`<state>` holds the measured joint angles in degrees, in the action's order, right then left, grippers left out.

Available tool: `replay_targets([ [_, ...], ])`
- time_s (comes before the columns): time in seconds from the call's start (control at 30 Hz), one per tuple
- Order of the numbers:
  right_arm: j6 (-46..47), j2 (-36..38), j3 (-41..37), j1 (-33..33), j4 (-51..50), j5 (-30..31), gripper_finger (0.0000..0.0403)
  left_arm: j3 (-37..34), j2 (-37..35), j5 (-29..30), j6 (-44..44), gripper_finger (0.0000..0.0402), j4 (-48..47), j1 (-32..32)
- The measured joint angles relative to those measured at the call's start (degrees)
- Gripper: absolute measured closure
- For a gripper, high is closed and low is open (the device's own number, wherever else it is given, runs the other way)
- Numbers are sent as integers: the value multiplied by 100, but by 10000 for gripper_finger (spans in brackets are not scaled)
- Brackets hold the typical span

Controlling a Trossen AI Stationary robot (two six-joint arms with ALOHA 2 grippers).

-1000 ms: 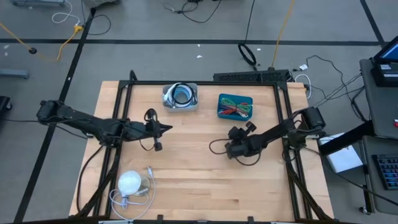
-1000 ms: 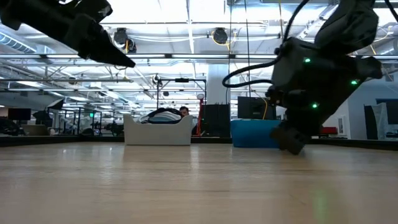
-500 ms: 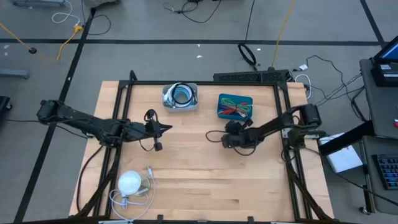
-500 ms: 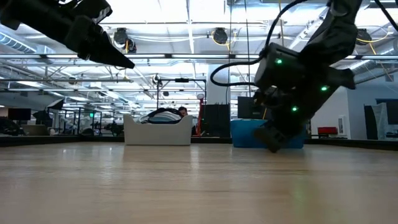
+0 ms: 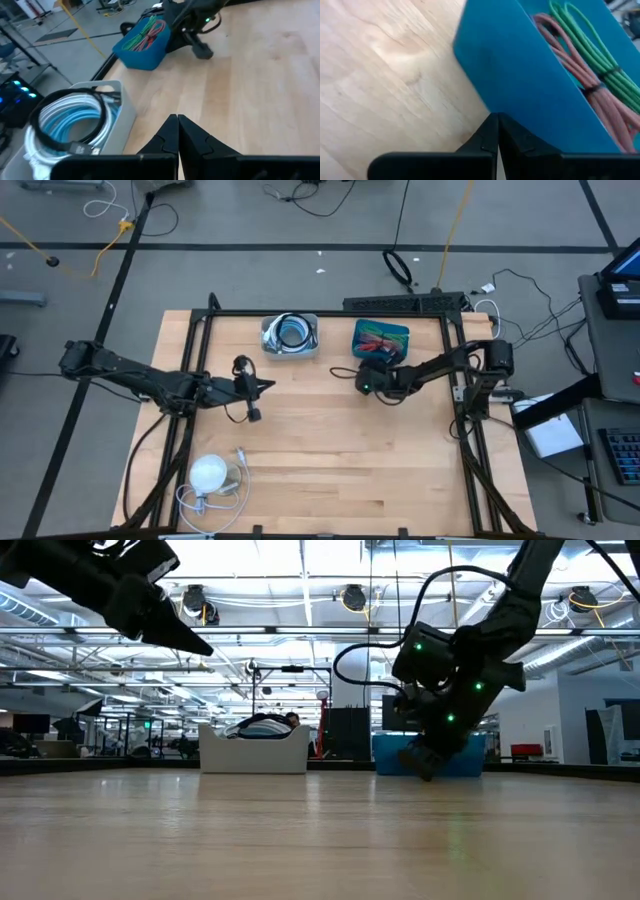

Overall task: Pick & Place USB Port
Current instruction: Adjust the bins on the table

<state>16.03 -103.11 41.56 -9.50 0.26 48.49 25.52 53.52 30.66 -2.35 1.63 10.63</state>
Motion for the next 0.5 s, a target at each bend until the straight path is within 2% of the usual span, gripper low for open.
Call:
replay_targets([
  [0.17,-857,0,0,-101,526,-336,403,0,0,151,11,401,-150,-2],
  [0.27,-1050,-2,0,-213,530,-521,403,0,0,151,47,401,-157,-4],
  [0.37,-827,-2,0,-239,286,-643,403,0,0,151,71,401,-204,-4],
  [0.5,-194,-7,0,-1,-263,-185,403,0,0,262,105,401,-328,-10],
])
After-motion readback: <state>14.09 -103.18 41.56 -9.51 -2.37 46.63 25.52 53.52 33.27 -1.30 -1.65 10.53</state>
